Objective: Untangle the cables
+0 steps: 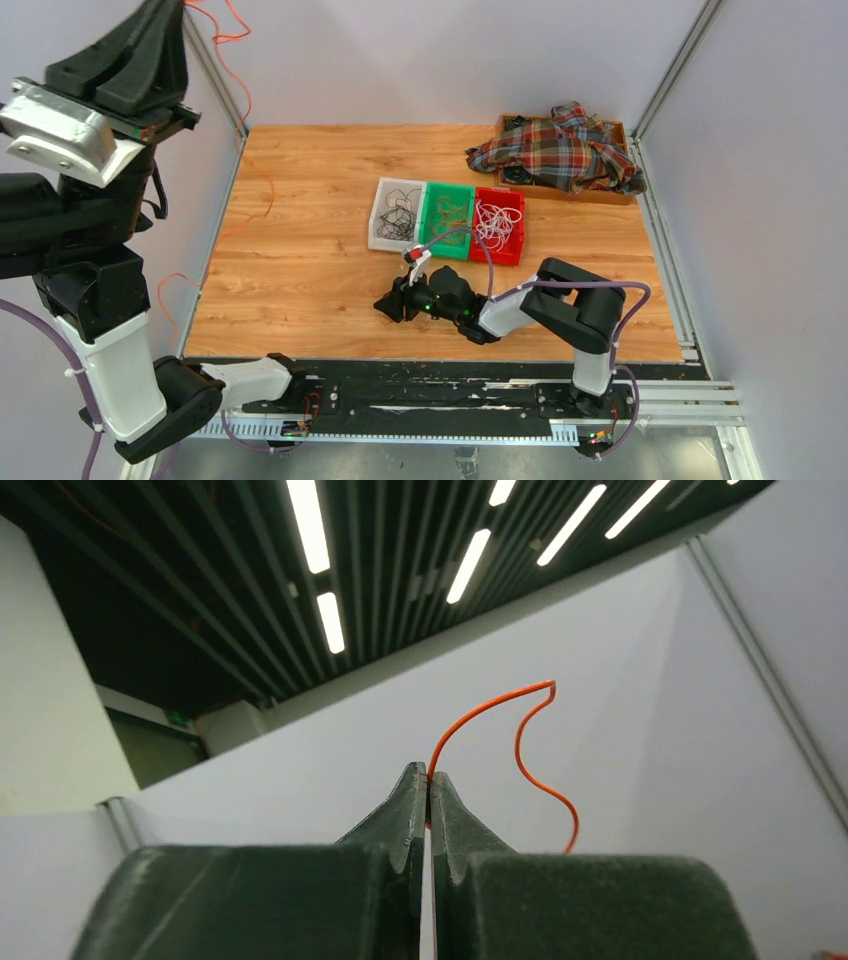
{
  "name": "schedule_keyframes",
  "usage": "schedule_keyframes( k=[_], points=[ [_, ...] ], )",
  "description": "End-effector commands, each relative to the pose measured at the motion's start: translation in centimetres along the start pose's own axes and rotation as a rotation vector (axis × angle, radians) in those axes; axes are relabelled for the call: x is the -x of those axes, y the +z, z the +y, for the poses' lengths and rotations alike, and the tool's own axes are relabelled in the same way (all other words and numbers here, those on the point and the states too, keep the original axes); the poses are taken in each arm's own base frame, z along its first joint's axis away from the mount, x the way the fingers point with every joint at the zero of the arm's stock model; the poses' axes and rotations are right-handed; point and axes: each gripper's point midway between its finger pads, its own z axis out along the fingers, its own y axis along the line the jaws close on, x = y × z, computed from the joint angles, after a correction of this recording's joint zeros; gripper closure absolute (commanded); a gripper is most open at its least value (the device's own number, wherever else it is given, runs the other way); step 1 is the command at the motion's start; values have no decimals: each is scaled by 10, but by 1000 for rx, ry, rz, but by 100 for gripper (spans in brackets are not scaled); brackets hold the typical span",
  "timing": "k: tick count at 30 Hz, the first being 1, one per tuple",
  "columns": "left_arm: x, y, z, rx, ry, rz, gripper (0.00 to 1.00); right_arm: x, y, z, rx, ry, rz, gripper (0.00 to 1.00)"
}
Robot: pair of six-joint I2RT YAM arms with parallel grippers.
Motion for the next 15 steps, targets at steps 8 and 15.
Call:
schedule_keyframes(
  k=[8,15],
  points=[
    [-4,3,1,15,50,-15,100,18,-6,14,11,6,-46,40],
    [-80,-10,-63,-177,-19,176,100,88,-35,35,-9,-71,-157,20]
  ],
)
